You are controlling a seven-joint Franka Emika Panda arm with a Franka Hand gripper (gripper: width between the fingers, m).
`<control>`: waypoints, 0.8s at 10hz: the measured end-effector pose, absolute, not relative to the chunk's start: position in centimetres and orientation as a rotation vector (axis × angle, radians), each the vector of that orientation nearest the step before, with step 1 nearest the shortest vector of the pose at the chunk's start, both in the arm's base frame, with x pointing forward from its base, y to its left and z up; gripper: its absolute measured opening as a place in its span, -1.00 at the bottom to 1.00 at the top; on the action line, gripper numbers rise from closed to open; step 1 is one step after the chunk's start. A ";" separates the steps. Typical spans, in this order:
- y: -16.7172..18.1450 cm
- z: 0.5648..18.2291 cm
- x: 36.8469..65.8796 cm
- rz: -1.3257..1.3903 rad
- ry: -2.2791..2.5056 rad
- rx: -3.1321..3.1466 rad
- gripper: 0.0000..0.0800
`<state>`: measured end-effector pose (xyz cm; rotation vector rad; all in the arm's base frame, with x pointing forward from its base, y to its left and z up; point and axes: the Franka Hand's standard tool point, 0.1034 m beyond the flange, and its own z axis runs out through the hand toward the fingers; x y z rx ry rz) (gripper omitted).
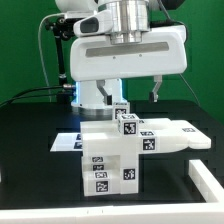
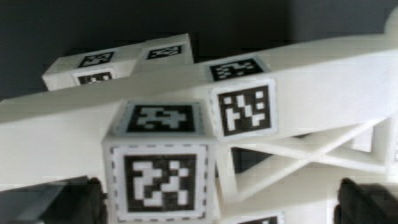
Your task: Assemble chair
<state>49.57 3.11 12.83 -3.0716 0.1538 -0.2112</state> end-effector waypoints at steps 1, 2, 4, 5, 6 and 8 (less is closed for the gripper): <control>2.8 12.3 49.9 -0.179 0.157 -3.078 0.62; 2.6 11.8 49.9 -0.192 0.150 -3.087 0.62; 2.3 10.9 49.3 -0.185 0.132 -3.101 0.62; 2.4 10.9 49.3 -0.187 0.116 -3.106 0.55; 2.4 10.9 49.3 -0.186 0.117 -3.106 0.55; 2.4 10.9 49.3 -0.185 0.117 -3.106 -0.34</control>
Offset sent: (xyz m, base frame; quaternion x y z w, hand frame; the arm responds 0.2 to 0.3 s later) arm -0.0109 -0.0076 -0.0144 -0.0292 0.0024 -0.0405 0.9987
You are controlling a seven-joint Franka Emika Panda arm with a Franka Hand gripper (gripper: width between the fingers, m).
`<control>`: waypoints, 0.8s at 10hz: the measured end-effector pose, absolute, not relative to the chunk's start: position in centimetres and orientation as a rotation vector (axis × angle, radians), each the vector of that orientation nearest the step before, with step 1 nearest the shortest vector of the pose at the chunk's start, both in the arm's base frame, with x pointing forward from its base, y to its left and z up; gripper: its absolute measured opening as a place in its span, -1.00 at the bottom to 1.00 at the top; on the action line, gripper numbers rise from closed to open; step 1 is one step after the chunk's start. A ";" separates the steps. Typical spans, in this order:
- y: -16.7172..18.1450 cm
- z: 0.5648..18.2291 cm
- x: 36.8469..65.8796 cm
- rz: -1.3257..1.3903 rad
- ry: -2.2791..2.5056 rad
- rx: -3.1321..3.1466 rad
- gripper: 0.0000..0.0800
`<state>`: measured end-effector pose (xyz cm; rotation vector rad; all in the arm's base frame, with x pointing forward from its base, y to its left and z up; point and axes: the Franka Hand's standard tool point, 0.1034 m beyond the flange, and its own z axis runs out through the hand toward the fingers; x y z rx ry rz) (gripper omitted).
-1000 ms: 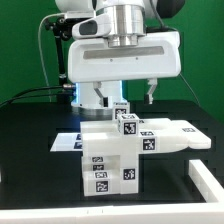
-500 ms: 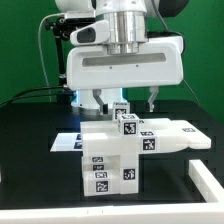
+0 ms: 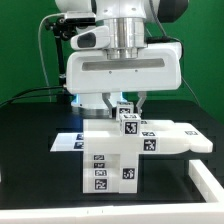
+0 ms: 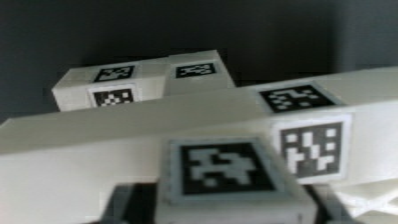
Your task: Assemble chair
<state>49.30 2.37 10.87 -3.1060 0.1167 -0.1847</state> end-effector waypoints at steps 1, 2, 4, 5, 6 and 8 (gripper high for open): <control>2.4 10.9 49.3 -0.184 0.117 -3.106 -0.34; 2.4 10.9 49.3 -0.184 0.117 -3.106 -0.34; 2.4 10.9 49.3 -0.184 0.118 -3.106 -0.34; 2.4 10.9 49.3 -0.184 0.142 -3.104 -0.34; 2.4 10.9 49.3 -0.184 0.151 -3.103 -0.34; 2.4 10.9 49.3 -0.180 0.327 -3.078 -0.34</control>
Offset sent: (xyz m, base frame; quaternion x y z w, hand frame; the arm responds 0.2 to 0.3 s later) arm 0.0000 0.0000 0.0000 0.0000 0.0000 0.0000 1.0000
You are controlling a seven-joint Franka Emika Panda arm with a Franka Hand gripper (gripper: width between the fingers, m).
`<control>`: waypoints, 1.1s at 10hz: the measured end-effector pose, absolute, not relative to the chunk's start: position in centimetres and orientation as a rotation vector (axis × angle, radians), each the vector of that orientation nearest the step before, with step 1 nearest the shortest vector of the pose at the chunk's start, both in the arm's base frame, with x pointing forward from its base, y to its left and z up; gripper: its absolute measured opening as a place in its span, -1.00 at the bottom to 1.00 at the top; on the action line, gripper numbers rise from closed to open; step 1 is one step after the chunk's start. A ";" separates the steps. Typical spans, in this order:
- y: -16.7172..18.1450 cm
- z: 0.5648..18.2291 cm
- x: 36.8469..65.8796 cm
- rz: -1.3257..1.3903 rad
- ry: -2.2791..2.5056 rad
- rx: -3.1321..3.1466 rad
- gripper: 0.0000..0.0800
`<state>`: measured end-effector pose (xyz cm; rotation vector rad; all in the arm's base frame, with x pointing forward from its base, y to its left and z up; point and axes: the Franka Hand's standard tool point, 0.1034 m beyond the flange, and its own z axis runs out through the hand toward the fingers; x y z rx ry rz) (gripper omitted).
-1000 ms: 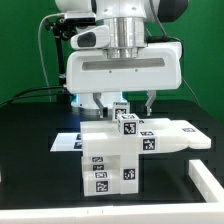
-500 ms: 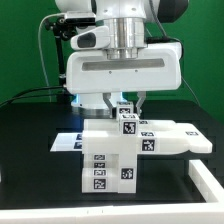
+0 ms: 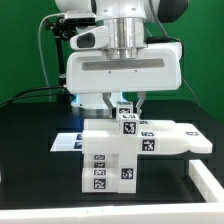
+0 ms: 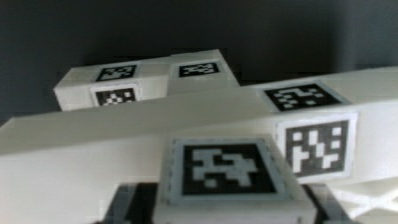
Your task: Assemble chair
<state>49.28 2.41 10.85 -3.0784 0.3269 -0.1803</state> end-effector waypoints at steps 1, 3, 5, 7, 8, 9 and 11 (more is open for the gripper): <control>2.5 10.8 49.3 -0.177 0.438 -3.058 -0.34; 2.5 10.8 49.3 -0.171 0.634 -3.014 -0.33; 2.6 10.8 49.2 -0.164 0.816 -2.959 -0.33; 2.7 10.8 49.2 -0.153 1.029 -2.879 -0.33; 2.7 10.8 49.2 -0.148 1.111 -2.843 -0.33; 2.7 10.8 49.2 -0.149 1.098 -2.849 -0.27; 2.7 10.8 49.2 -0.150 1.049 -2.870 0.18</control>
Offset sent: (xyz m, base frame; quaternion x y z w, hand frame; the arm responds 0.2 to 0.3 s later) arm 0.0000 0.0000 0.0000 0.0000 0.0000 0.1938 0.9810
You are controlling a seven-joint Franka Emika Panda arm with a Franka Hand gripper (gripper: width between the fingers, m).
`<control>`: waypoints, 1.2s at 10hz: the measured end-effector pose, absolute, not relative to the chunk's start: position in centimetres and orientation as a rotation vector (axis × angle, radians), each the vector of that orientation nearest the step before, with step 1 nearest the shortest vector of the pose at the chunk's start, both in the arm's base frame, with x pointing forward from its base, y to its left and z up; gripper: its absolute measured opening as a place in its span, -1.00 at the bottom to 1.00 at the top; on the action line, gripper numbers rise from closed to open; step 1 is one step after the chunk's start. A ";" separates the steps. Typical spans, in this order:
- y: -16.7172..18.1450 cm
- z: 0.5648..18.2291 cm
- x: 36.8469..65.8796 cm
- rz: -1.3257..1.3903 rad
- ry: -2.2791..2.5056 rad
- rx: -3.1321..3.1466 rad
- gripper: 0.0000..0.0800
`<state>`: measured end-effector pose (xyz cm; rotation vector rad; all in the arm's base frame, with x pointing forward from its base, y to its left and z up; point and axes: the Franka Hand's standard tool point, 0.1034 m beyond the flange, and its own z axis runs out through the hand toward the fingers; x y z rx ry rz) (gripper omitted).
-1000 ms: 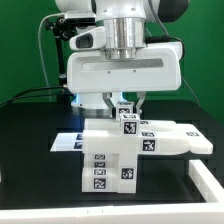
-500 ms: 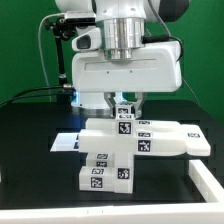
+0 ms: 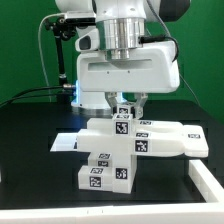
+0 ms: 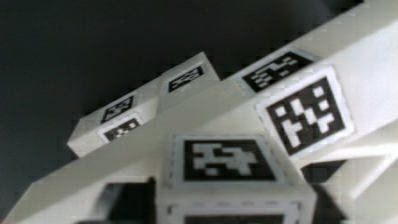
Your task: Assemble chair
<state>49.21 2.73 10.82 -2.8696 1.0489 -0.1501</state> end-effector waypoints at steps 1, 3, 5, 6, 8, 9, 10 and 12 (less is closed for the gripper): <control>2.9 11.1 49.1 -0.146 0.855 -2.942 0.18; 2.8 11.6 49.3 -0.179 0.327 -3.060 0.59; 3.0 11.9 49.2 -0.195 -0.044 -3.095 0.62; 2.9 11.9 49.0 -0.200 -0.125 -3.095 0.62; 2.9 11.8 49.0 -0.200 -0.339 -3.093 0.62; 3.0 11.7 48.8 -0.195 -0.415 -3.089 0.62; 3.6 10.8 47.7 -0.167 -0.615 -3.072 0.62; 3.5 10.6 47.5 -0.190 -0.564 -3.085 0.62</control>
Offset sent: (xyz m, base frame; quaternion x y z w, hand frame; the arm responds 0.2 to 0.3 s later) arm -0.0089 0.0143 0.0074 -0.0051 0.0074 -0.3825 0.9239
